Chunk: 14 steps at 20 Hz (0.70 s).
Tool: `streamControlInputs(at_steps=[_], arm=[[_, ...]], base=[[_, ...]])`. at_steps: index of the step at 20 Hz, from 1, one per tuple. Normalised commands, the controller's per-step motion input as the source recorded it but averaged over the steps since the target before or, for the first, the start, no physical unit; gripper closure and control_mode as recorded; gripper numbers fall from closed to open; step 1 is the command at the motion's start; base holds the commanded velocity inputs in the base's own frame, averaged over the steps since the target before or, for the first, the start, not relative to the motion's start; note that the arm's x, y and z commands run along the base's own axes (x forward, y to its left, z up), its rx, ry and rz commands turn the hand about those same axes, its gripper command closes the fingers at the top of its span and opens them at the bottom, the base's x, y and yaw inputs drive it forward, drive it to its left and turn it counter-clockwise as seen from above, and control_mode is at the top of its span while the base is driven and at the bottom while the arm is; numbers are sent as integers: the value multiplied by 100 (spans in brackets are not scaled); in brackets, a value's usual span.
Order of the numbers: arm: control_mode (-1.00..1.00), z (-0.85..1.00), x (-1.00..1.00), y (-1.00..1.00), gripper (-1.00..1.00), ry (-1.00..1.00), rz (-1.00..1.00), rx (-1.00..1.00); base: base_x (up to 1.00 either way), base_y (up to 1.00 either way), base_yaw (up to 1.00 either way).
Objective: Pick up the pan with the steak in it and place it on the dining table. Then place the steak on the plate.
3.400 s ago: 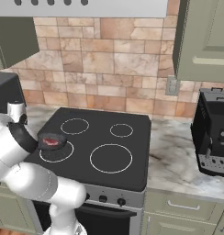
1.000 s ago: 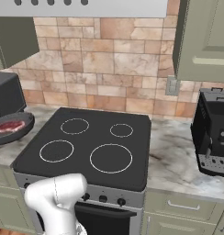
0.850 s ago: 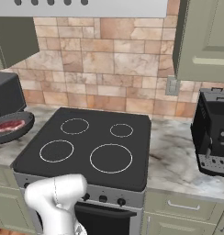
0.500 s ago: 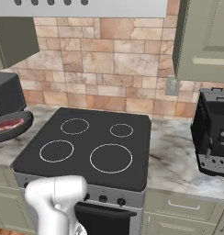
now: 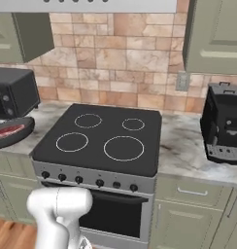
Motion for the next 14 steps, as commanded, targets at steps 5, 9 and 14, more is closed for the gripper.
streamControlInputs(at_steps=[5, 9, 14], arm=[[100, 0, 0, 0, 100, 0, 0, 0], [100, 0, 0, 0, 100, 0, 0, 0], [100, 0, 0, 0, 100, 0, 0, 0]], base=[[-64, 1, 12], [-43, -1, 36], [-30, 0, 42]])
